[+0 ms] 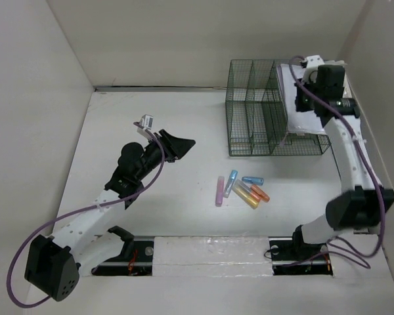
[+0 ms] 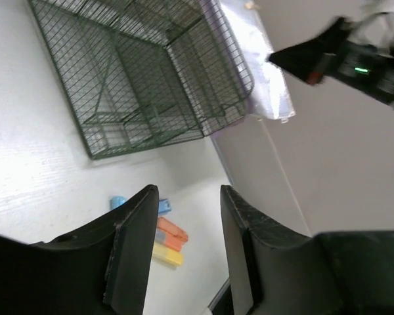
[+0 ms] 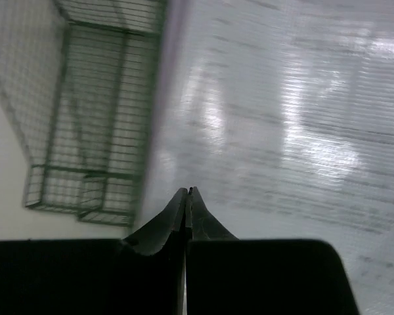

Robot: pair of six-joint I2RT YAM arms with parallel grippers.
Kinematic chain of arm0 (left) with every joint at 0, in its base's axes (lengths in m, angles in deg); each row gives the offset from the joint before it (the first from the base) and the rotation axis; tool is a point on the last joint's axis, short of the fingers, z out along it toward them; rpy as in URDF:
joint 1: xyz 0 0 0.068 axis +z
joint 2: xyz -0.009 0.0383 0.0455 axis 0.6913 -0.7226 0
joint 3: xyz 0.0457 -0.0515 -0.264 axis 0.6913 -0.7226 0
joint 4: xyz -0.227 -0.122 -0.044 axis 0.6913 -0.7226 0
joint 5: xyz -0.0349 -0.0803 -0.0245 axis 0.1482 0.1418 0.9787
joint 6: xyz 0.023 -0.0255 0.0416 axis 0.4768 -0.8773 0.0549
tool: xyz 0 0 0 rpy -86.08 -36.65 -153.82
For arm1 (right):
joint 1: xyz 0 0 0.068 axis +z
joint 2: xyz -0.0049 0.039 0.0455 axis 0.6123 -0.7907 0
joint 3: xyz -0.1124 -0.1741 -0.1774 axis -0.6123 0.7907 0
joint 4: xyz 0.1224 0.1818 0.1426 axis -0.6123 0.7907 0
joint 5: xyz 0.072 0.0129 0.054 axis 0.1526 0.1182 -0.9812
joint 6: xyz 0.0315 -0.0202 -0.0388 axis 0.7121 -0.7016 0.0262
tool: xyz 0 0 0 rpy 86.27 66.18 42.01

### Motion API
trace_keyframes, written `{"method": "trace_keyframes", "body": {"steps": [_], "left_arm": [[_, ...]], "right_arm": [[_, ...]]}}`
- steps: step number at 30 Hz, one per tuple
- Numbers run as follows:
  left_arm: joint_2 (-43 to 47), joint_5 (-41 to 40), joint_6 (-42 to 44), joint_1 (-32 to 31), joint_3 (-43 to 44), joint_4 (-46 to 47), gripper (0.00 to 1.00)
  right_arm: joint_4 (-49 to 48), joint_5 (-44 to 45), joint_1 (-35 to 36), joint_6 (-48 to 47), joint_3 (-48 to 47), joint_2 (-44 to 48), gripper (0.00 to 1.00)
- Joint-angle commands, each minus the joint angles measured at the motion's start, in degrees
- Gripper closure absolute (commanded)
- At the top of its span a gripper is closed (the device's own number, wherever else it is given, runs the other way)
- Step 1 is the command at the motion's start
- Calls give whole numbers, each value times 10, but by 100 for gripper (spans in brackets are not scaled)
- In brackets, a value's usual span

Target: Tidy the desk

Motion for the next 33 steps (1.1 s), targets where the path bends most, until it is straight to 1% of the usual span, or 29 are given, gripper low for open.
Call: {"method": "trace_keyframes", "body": {"steps": [1,2,3,4,5,6,7,8,9,10,11,12,13,14,16,17,19,20,22,24,26,28,33], "left_arm": [[-15,-6,19,-3,-20,30,62],[-28,-10,35,-12,-28,30,67],[-34,-19,44,-22,-30,24,67],[-40,-48,57,-55,-30,18,67],[-60,-71,90,-81,-22,9,67],[-71,-99,105,-109,-13,-21,67],[-83,-155,118,-138,-3,-36,67],[-108,-205,131,-200,13,-47,66],[-120,-238,148,-227,19,-70,66],[-144,-295,149,-248,22,-80,65],[-156,-307,146,-267,22,-84,65],[-167,-312,138,-267,18,-83,65],[-194,-306,129,-272,-5,-70,64],[-194,-306,129,-272,-5,-70,64],[-225,-299,125,-278,-14,-69,64],[-239,-298,122,-283,-12,-72,64],[-273,-306,120,-300,1,-88,64],[-283,-321,119,-321,9,-98,63],[-315,-340,123,-345,38,-128,56],[-347,-381,119,-373,74,-156,55],[-365,-402,116,-379,87,-180,55],[-386,-403,112,-384,101,-187,55],[-407,-392,107,-384,114,-184,55]], "right_arm": [[-132,-1,93,18,79,177,100],[-144,12,133,24,154,242,100],[-155,20,152,33,189,273,100],[-175,28,169,39,224,303,100],[-186,31,192,44,285,355,100],[-192,31,200,54,313,377,100],[-200,31,207,60,337,400,99],[-202,31,213,61,354,416,98],[-198,31,227,60,376,442,97],[-185,31,235,60,383,451,95],[-181,47,242,60,388,458,93],[-176,48,259,58,395,466,91],[-165,55,287,57,411,482,84],[-170,55,287,57,411,482,82],[-196,69,303,64,435,497,77],[-220,71,315,64,457,505,71],[-238,76,322,64,471,504,67],[-244,76,323,66,475,504,64],[-272,67,328,62,490,501,62],[-294,55,328,61,499,498,60],[-299,53,328,59,499,497,59],[-301,55,328,58,502,501,58],[-323,39,328,54,518,505,57]]}}
